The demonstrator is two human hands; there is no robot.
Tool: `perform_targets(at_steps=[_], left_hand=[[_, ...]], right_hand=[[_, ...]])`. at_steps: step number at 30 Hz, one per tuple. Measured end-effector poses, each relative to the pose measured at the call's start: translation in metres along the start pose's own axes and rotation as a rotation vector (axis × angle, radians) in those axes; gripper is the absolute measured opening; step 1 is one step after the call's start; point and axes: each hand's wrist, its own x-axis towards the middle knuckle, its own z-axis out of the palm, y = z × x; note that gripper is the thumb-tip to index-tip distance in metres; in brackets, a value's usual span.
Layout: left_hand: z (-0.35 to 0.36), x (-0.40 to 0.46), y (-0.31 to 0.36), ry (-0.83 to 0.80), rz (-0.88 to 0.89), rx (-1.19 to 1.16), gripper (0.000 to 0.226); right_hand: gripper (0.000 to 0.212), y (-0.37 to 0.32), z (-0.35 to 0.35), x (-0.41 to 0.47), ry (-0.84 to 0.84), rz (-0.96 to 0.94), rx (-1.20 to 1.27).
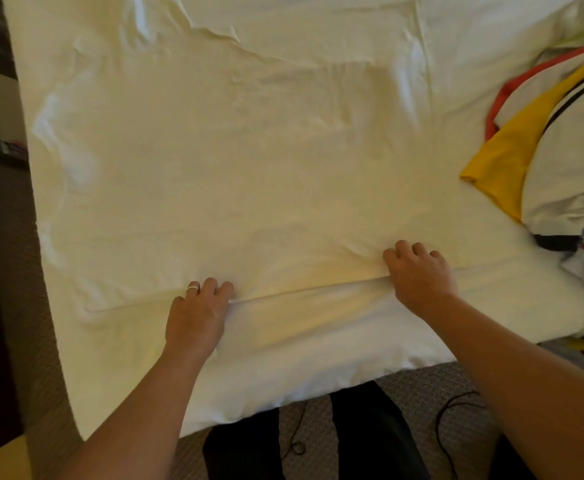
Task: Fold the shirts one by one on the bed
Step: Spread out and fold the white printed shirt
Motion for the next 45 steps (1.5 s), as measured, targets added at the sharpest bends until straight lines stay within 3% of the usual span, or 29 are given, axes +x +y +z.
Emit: perform_targets(at_steps=[4,8,10,16,24,33,45], left_hand=[[0.001,0.000,-0.011,-0.060,-0.011,-0.013,0.044],[-0.013,0.011,-0.016,-0.139,-0.034,-0.085,0.020],[-0.020,0.021,-0.023,-0.187,-0.073,-0.218,0.012],[-0.045,0.058,-0.050,-0.243,-0.290,-0.543,0.017],[-0.081,0.113,-0.057,-0.074,-0.451,-0.521,0.016],[-0.104,0.189,-0.066,0.067,-0.445,-0.387,0.015],[-0.094,0.245,-0.081,0.156,-0.408,-0.338,0.013]], right_hand=[[0.030,-0.008,-0.009,0.003,-0.062,0.070,-0.004],[0.027,-0.008,-0.018,0.009,-0.113,0.147,0.068],[0.028,-0.004,-0.024,0.016,-0.129,0.192,0.116],[0.027,0.018,-0.039,0.045,-0.149,0.299,0.211],[0.029,0.048,-0.070,0.116,-0.034,0.268,0.288],[0.021,0.072,-0.093,0.189,0.066,0.243,0.455],[0.023,0.070,-0.094,0.239,0.180,0.294,0.376]])
